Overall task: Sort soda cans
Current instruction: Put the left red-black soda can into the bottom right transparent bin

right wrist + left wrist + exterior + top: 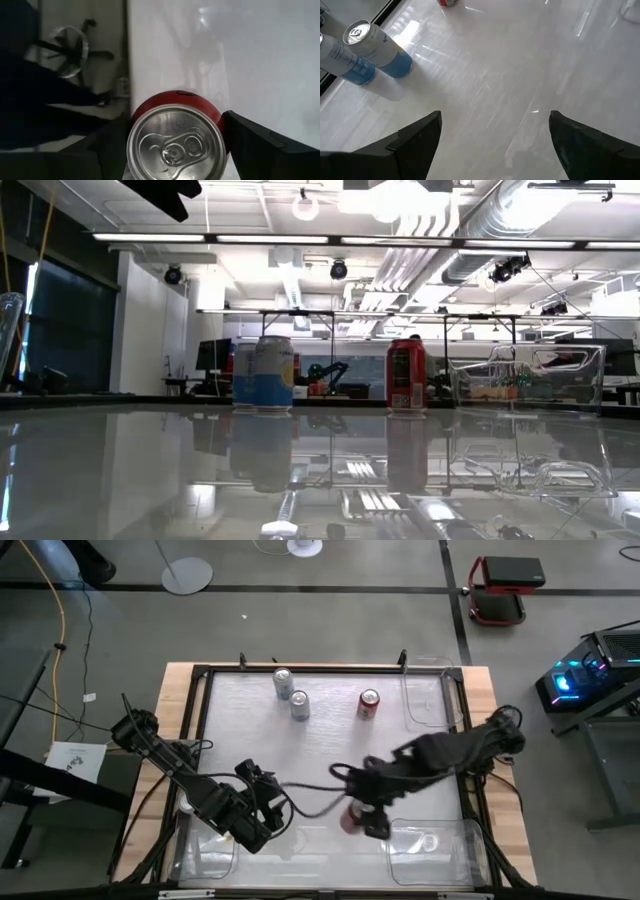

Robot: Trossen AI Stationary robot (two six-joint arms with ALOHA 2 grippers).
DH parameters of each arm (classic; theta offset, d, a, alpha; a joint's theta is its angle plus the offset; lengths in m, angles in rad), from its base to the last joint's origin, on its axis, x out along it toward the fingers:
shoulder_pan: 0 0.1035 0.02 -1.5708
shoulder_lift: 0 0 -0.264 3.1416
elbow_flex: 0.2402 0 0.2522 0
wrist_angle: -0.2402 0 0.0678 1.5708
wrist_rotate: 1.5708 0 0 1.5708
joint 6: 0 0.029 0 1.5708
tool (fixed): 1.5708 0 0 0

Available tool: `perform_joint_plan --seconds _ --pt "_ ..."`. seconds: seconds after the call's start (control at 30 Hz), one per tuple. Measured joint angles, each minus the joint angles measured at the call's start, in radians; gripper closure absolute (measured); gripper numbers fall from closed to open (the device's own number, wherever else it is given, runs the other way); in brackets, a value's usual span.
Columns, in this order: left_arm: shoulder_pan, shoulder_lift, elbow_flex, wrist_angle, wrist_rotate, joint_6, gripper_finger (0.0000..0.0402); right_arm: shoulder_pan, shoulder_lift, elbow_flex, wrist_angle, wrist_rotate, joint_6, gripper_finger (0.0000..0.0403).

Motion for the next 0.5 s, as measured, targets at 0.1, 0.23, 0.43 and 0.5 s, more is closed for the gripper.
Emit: perform_joint_plan --seconds 0.1,0.23,0.43,0.5 --pt "0.0 0.0 0.0 0.0 0.0 0.0 0.0055 0.073 -0.036 -0.014 -0.036 0.01 0.11 0.0135" --pt "0.0 0.0 0.0 -0.001 0.001 0.0 0.0055 0.184 -0.077 -0.034 -0.148 0.075 0.301 0.0135" --pt "0.0 0.0 0.0 -0.001 0.002 0.001 0.0055 0.367 -0.116 -0.142 -0.19 0.114 0.583 0.0135" --pt "0.0 0.0 0.0 0.0 0.002 0.001 0.0055 0.421 -0.139 -0.214 -0.18 0.137 0.667 0.0135"
